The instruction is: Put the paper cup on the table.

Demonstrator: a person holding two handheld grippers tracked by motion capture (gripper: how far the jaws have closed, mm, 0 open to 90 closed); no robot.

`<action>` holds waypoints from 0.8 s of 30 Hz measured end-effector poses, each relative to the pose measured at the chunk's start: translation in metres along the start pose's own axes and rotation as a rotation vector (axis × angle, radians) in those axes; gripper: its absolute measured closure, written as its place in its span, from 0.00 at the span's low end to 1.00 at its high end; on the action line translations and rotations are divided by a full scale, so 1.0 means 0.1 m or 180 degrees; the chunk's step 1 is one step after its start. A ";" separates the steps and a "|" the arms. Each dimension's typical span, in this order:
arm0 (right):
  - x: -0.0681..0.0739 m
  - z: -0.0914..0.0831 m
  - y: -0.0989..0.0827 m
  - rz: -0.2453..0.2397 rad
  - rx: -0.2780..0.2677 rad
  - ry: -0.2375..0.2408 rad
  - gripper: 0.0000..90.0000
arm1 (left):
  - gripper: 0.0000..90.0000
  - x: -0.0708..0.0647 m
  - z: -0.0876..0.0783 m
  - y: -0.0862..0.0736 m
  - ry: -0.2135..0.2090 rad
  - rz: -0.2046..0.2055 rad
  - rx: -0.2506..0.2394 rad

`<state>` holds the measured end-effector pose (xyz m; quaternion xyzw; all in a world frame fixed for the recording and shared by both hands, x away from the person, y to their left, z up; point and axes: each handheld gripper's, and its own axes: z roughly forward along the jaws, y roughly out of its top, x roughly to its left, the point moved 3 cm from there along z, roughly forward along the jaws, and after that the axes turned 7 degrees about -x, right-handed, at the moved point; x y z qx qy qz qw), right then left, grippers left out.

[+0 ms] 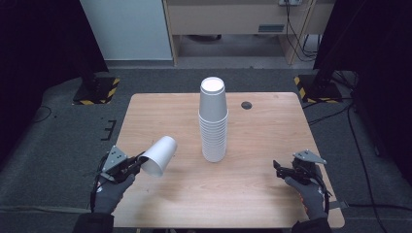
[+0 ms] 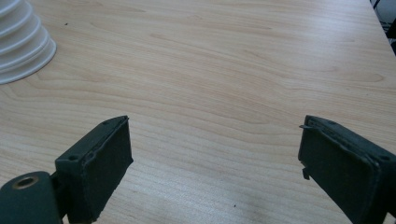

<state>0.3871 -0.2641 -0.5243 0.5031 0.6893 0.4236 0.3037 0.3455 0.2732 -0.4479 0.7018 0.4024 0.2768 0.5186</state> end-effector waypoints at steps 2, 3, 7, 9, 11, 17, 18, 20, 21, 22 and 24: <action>0.02 0.02 -0.01 -0.0012 0.0028 0.0006 0.11 | 0.96 0.05 -0.01 0.01 0.0060 -0.0023 0.0059; 0.02 0.03 -0.02 -0.0045 0.0052 0.0015 0.11 | 0.96 0.08 -0.02 0.02 0.0094 -0.0046 0.0094; 0.05 0.09 -0.08 -0.0216 0.0255 -0.0019 0.11 | 0.96 0.17 -0.02 0.04 0.0201 -0.0090 0.0197; 0.06 0.11 -0.11 -0.0291 0.0341 -0.0016 0.11 | 0.96 0.21 -0.03 0.06 0.0261 -0.0102 0.0264; 0.05 0.13 -0.15 -0.0277 0.0382 -0.0018 0.11 | 0.96 0.23 -0.02 0.08 0.0282 -0.0133 0.0291; 0.02 0.15 -0.21 -0.0295 0.0479 -0.0029 0.11 | 0.96 0.30 -0.03 0.11 0.0359 -0.0147 0.0497; 0.02 0.15 -0.21 -0.0293 0.0486 -0.0043 0.11 | 0.96 0.32 -0.03 0.11 0.0376 -0.0151 0.0539; 0.02 0.16 -0.23 -0.0312 0.0516 -0.0038 0.11 | 0.96 0.35 -0.03 0.12 0.0405 -0.0176 0.0651; 0.02 0.17 -0.25 -0.0323 0.0542 -0.0054 0.11 | 0.96 0.37 -0.03 0.13 0.0417 -0.0171 0.0694; 0.02 0.17 -0.25 -0.0328 0.0556 -0.0054 0.11 | 0.96 0.38 -0.03 0.14 0.0440 -0.0177 0.0732; 0.01 0.17 -0.26 -0.0321 0.0549 -0.0050 0.11 | 0.96 0.40 -0.03 0.15 0.0467 -0.0186 0.0814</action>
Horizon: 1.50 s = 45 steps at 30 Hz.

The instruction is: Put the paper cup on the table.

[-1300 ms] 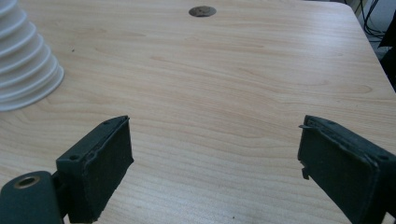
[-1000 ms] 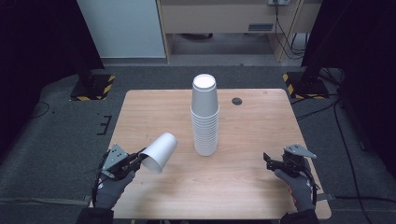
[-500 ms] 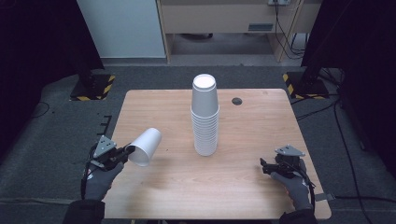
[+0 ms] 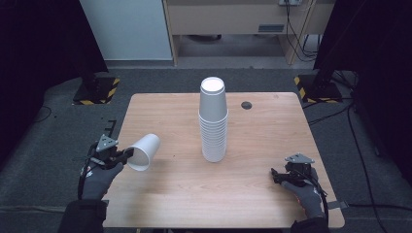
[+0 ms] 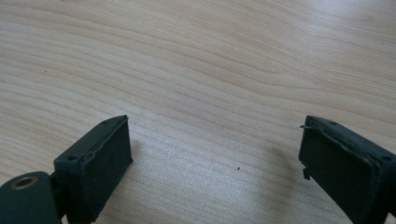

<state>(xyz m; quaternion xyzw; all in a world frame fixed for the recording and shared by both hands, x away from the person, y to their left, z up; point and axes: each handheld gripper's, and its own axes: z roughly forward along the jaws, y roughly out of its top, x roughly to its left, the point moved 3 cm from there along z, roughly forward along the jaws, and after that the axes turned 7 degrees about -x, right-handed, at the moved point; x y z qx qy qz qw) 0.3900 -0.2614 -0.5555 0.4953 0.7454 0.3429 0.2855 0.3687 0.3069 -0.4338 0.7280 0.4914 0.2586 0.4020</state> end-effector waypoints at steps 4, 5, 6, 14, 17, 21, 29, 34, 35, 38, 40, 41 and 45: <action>-0.01 0.01 -0.01 0.0027 -0.0017 0.0000 0.10 | 0.96 0.05 -0.01 0.04 0.0066 0.0009 0.0141; -0.01 0.00 -0.01 0.0040 -0.0013 0.0003 0.10 | 0.96 0.06 -0.02 0.05 0.0086 0.0005 0.0163; -0.01 0.01 -0.01 0.0060 -0.0020 0.0005 0.10 | 0.96 0.08 -0.03 0.06 0.0096 0.0008 0.0208; -0.02 0.01 -0.03 0.0118 -0.0041 0.0037 0.09 | 0.96 0.18 -0.06 0.07 0.0157 -0.0011 0.0540; -0.01 0.02 -0.03 0.0119 -0.0046 0.0044 0.09 | 0.96 0.21 -0.07 0.07 0.0162 -0.0029 0.0681; -0.01 0.02 -0.03 0.0132 -0.0050 0.0041 0.09 | 0.96 0.26 -0.09 0.06 0.0150 -0.0058 0.0923; -0.02 0.02 -0.03 0.0154 -0.0035 0.0059 0.09 | 0.96 0.28 -0.05 0.07 0.0129 -0.0069 0.1285; -0.02 0.02 -0.03 0.0170 -0.0036 0.0062 0.09 | 0.96 0.26 -0.01 0.08 0.0112 -0.0044 0.1542; -0.02 0.02 -0.03 0.0174 -0.0040 0.0058 0.09 | 0.96 0.26 0.00 0.09 0.0098 -0.0030 0.1596; -0.02 0.02 -0.03 0.0174 -0.0035 0.0062 0.09 | 0.96 0.24 0.02 0.10 0.0091 -0.0020 0.1706; -0.02 0.03 -0.03 0.0177 -0.0039 0.0058 0.09 | 0.96 0.22 0.04 0.09 0.0082 -0.0022 0.1798; -0.02 0.03 -0.03 0.0176 -0.0040 0.0058 0.09 | 0.96 0.22 0.05 0.08 0.0085 -0.0013 0.1839; -0.02 0.02 -0.03 0.0174 -0.0035 0.0062 0.09 | 0.96 0.20 0.07 0.05 0.0069 -0.0054 0.2005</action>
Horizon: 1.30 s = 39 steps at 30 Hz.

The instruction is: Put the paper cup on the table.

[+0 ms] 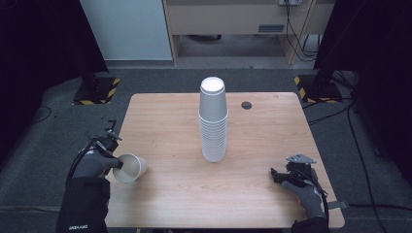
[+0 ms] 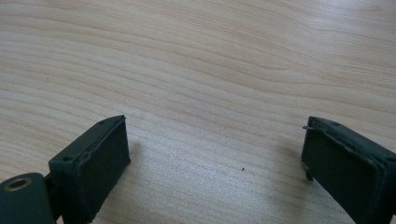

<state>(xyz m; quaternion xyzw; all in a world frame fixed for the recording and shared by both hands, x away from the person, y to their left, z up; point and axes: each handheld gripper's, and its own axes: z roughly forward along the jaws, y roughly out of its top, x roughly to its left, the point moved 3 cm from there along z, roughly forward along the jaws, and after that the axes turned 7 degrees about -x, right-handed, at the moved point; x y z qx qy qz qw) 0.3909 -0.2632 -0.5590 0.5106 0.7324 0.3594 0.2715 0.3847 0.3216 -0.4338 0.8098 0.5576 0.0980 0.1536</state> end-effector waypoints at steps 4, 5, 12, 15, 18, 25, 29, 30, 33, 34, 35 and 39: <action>0.00 0.00 0.00 0.0000 0.0001 0.0005 0.09 | 0.96 -0.02 0.04 0.01 -0.0023 0.0044 0.0101; 0.00 0.00 0.00 0.0000 0.0000 0.0005 0.09 | 0.96 -0.02 0.05 0.01 -0.0001 0.0062 0.0155; 0.00 0.00 0.00 -0.0002 -0.0003 0.0011 0.09 | 0.96 -0.04 0.08 0.01 -0.0029 -0.0019 0.0397; 0.00 0.00 0.00 -0.0004 -0.0004 0.0013 0.09 | 0.96 -0.05 0.10 0.02 -0.0019 -0.0047 0.0451; 0.00 0.00 0.00 -0.0001 -0.0002 0.0014 0.09 | 0.95 -0.05 0.11 0.04 -0.0034 -0.0044 0.0458; 0.00 0.00 0.00 -0.0003 -0.0002 0.0017 0.09 | 0.93 -0.05 0.17 0.07 -0.0024 -0.0056 0.0316; 0.00 0.00 0.00 -0.0003 -0.0002 0.0017 0.09 | 0.87 -0.04 0.21 0.09 -0.0004 -0.0051 0.0187; 0.00 0.00 0.00 -0.0003 -0.0002 0.0017 0.09 | 0.88 -0.04 0.22 0.09 0.0000 -0.0050 0.0169; 0.00 0.01 0.00 0.0001 0.0000 0.0021 0.09 | 0.86 -0.03 0.22 0.08 0.0000 -0.0074 0.0077; 0.00 0.01 0.00 0.0001 -0.0001 0.0021 0.09 | 0.85 -0.03 0.22 0.08 -0.0006 -0.0076 0.0064; 0.00 0.01 0.00 -0.0001 -0.0001 0.0019 0.09 | 0.84 -0.02 0.22 0.08 -0.0007 -0.0074 0.0039; 0.00 0.01 0.00 -0.0006 -0.0003 0.0011 0.09 | 0.69 0.00 0.17 0.08 0.0004 -0.0103 -0.0261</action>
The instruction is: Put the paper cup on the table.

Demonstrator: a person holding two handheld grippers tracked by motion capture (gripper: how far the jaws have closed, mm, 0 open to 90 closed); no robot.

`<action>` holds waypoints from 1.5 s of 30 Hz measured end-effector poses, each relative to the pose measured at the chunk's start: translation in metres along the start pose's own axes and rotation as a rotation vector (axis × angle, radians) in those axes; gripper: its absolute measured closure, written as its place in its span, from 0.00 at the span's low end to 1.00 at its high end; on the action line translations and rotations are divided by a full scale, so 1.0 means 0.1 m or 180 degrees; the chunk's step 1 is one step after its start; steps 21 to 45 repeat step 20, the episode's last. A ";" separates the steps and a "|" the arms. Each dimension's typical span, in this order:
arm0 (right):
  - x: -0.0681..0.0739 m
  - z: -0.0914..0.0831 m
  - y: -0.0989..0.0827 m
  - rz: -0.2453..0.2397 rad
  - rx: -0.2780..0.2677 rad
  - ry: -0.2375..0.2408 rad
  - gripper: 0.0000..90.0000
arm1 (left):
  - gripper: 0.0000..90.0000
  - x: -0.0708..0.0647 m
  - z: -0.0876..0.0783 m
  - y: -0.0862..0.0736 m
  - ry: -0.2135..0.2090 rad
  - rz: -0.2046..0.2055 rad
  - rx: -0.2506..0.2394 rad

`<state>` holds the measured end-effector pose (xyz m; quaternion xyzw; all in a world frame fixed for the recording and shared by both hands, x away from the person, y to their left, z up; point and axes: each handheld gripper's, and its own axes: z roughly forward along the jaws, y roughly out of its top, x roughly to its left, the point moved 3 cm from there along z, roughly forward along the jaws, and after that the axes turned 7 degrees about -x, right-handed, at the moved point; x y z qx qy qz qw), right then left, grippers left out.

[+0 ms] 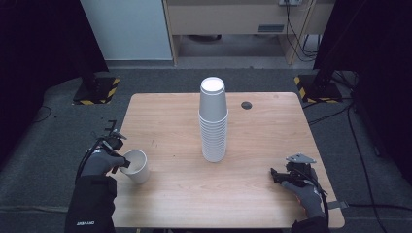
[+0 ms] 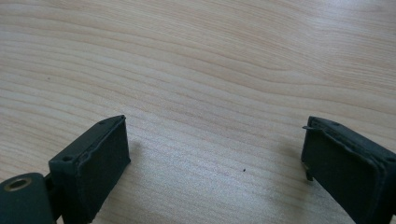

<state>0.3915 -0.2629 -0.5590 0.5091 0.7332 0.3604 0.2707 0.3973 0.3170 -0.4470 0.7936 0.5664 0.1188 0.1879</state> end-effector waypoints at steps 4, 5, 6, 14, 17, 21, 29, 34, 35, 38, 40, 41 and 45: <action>0.00 0.00 0.00 0.0001 0.0001 0.0004 0.09 | 0.59 0.00 -0.09 -0.02 -0.0052 0.0035 -0.0431; 0.00 0.00 0.00 0.0007 0.0004 0.0005 0.08 | 0.58 0.00 -0.11 -0.03 -0.0060 0.0028 -0.0566; 0.00 0.00 0.00 0.0020 -0.0002 -0.0007 0.08 | 0.55 0.01 -0.14 -0.03 -0.0039 -0.0006 -0.0718; 0.00 0.01 0.00 0.0028 0.0011 -0.0008 0.08 | 0.46 0.03 -0.35 -0.17 0.0150 -0.0177 -0.2163; 0.00 0.01 0.00 0.0047 0.0024 0.0000 0.08 | 0.45 -0.02 -0.32 -0.28 0.0130 -0.0228 -0.2458; -0.01 0.01 0.00 0.0077 0.0025 -0.0009 0.07 | 0.45 -0.05 -0.26 -0.39 0.0103 -0.0344 -0.2702; -0.01 0.01 0.00 0.0077 0.0025 -0.0009 0.07 | 0.45 -0.05 -0.26 -0.39 0.0103 -0.0344 -0.2702; -0.01 0.01 0.00 0.0077 0.0025 -0.0009 0.07 | 0.45 -0.05 -0.26 -0.39 0.0103 -0.0344 -0.2702; -0.01 0.01 0.00 0.0077 0.0025 -0.0009 0.07 | 0.45 -0.05 -0.26 -0.39 0.0103 -0.0344 -0.2702; -0.01 0.01 0.00 0.0077 0.0025 -0.0009 0.07 | 0.45 -0.05 -0.26 -0.39 0.0103 -0.0344 -0.2702; -0.01 0.01 0.00 0.0077 0.0025 -0.0009 0.07 | 0.45 -0.05 -0.26 -0.39 0.0103 -0.0344 -0.2702; -0.01 0.01 0.00 0.0077 0.0025 -0.0009 0.07 | 0.45 -0.05 -0.26 -0.39 0.0103 -0.0344 -0.2702; -0.01 0.01 0.00 0.0077 0.0025 -0.0009 0.07 | 0.45 -0.05 -0.26 -0.39 0.0103 -0.0344 -0.2702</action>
